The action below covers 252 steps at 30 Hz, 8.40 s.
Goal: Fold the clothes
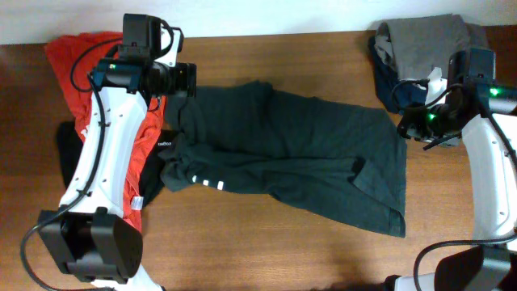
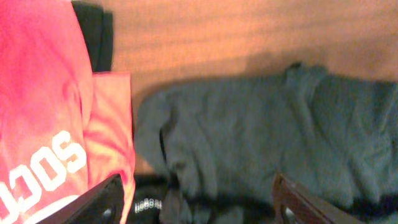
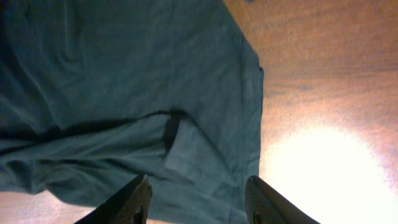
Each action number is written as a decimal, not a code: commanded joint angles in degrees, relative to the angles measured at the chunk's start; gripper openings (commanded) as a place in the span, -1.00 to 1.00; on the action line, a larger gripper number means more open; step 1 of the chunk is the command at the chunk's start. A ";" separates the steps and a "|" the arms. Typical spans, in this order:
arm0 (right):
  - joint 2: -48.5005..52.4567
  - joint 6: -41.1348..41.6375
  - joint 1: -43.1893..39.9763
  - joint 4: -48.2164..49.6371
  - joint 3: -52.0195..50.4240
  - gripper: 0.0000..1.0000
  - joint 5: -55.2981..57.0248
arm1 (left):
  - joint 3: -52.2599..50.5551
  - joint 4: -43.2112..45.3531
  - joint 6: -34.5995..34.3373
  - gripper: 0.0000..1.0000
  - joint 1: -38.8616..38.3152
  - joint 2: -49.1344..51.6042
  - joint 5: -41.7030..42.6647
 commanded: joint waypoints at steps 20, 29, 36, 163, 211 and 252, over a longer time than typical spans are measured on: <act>1.09 -1.79 -0.39 0.04 0.92 0.07 -0.33 | 14.69 7.72 3.26 0.57 7.98 28.24 5.46; 1.09 -1.79 -0.39 0.02 0.92 0.07 -0.33 | 14.69 8.48 6.16 0.51 7.80 30.23 7.39; 1.09 -1.79 -0.39 0.07 0.87 0.07 -0.31 | 14.69 8.39 6.16 0.42 7.63 33.07 7.41; 27.10 -3.08 0.26 -8.81 1.36 -0.74 -3.45 | 48.06 -44.35 9.55 0.32 7.76 37.88 -11.56; 26.80 -10.80 -10.54 8.31 4.42 -0.93 -3.98 | 62.90 -42.40 5.46 0.85 11.61 37.88 -2.16; 26.77 -10.99 -6.69 -11.54 20.87 0.45 -7.37 | 58.38 -21.31 30.51 0.60 -9.14 56.00 14.71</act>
